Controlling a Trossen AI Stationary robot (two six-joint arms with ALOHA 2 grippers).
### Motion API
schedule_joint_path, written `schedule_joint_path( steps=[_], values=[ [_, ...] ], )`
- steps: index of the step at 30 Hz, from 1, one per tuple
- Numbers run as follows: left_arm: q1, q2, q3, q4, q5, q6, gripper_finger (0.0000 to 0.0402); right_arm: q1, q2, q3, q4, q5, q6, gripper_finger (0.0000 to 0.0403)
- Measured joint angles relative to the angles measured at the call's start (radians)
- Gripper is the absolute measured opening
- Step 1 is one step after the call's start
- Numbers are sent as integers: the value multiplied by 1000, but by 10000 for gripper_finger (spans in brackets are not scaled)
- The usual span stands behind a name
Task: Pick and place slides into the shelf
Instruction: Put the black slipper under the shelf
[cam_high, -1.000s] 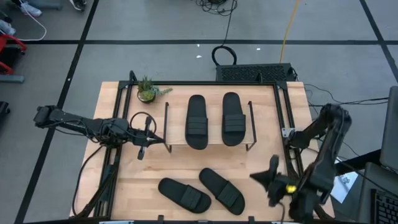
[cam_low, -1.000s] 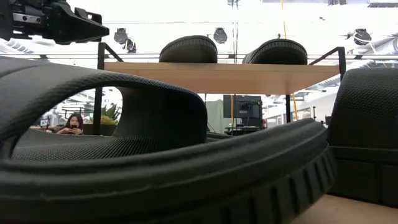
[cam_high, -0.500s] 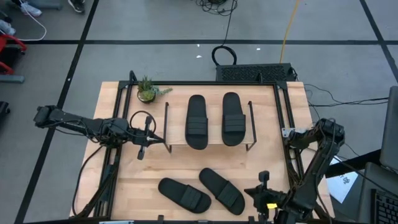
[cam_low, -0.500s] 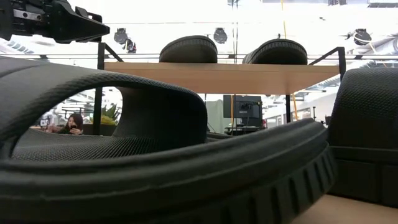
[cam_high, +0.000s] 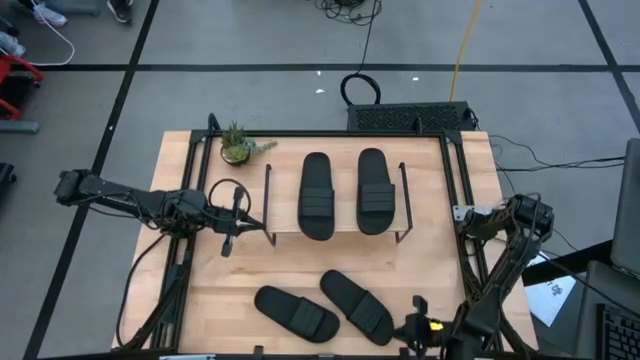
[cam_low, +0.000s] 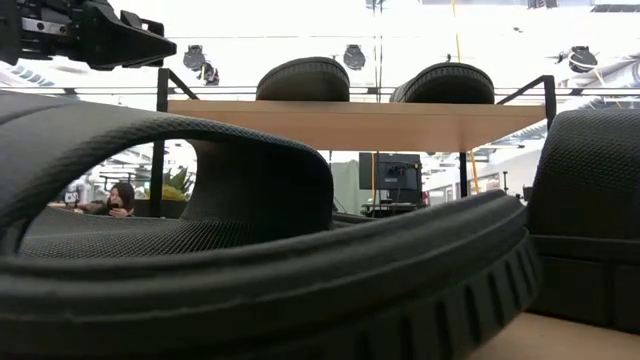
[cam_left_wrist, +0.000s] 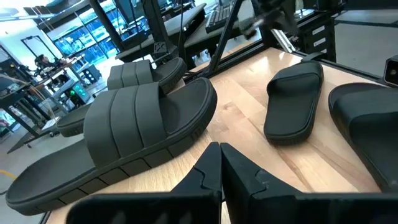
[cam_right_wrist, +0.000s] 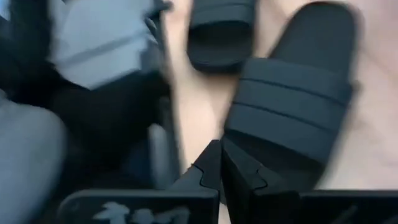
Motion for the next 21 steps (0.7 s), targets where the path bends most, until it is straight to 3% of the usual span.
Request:
schedule_joint_path(
  steps=[5,10,12,15,19,21],
  values=[
    [0,0,0,2,0,56,5,-3,0,-155,389,45,-17,0],
    [0,0,0,12,0,50,8,-8,1,-338,763,72,139,0],
    [0,0,0,12,0,38,4,-4,1,-385,881,140,185,0],
    [0,0,0,12,0,27,3,17,0,-397,957,283,227,0],
    [0,0,0,13,0,-4,6,39,0,-320,945,330,189,0],
    [0,0,0,13,0,-16,3,44,-1,-261,846,357,172,0]
  ],
)
